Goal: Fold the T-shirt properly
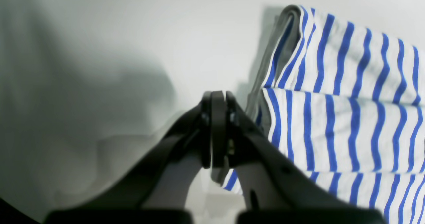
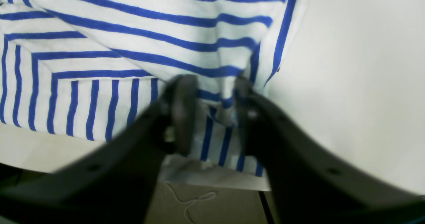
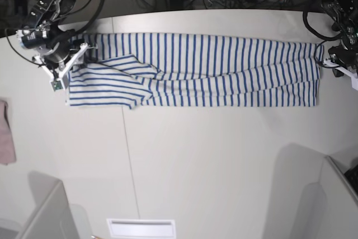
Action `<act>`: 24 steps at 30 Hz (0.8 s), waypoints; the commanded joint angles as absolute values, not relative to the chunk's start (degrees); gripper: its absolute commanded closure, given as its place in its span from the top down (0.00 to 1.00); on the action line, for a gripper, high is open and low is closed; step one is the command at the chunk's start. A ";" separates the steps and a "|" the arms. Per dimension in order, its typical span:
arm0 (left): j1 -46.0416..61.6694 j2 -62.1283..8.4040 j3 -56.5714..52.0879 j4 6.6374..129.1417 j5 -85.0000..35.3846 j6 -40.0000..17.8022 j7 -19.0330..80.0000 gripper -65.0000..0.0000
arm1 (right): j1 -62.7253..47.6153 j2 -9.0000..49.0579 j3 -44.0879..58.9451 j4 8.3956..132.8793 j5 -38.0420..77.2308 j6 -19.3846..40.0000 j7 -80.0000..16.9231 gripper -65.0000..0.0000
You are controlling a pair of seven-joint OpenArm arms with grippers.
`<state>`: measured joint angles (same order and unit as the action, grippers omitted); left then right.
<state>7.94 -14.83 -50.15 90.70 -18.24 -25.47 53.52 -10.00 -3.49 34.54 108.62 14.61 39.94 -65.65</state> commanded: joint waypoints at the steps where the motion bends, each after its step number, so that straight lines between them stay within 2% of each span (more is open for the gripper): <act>1: 7.60 -16.57 -50.51 92.00 -18.68 -25.36 52.35 0.00 | -9.71 -3.03 34.68 109.93 15.16 40.00 -64.66 0.41; 5: 7.60 -16.75 -50.59 92.35 -18.77 -25.63 52.35 0.00 | -10.68 -2.95 34.42 115.38 15.25 40.00 -63.78 0.42; 9: 8.75 -16.48 -50.59 95.43 -18.77 -30.81 52.35 0.00 | -9.63 -3.03 33.01 115.12 15.43 40.00 -60.18 0.40; 11: 8.84 -16.31 -50.59 96.75 -18.77 -31.52 52.44 0.00 | -9.19 -2.59 30.02 113.45 15.16 40.00 -58.59 0.29; 13: 8.84 -16.31 -50.59 97.27 -18.77 -31.52 52.44 0.00 | -8.75 -0.92 28.00 111.16 15.16 40.00 -57.89 0.08; 14: 8.84 -16.31 -50.59 97.27 -18.77 -31.52 52.44 0.00 | -8.75 -0.48 27.47 109.58 15.16 40.00 -57.54 0.00; 18: 8.92 -16.40 -52.00 96.84 -18.77 -31.60 52.44 0.00 | -9.19 -0.31 27.47 102.46 15.16 40.00 -56.57 0.00; 21: 8.92 -16.40 -54.29 96.84 -18.77 -31.69 52.44 0.00 | -10.51 -0.31 27.21 97.10 15.16 40.00 -51.30 0.00; 24: 8.92 -16.40 -54.73 96.84 -18.77 -31.69 52.44 0.00 | -11.82 -0.31 26.95 96.48 15.16 40.00 -49.89 0.00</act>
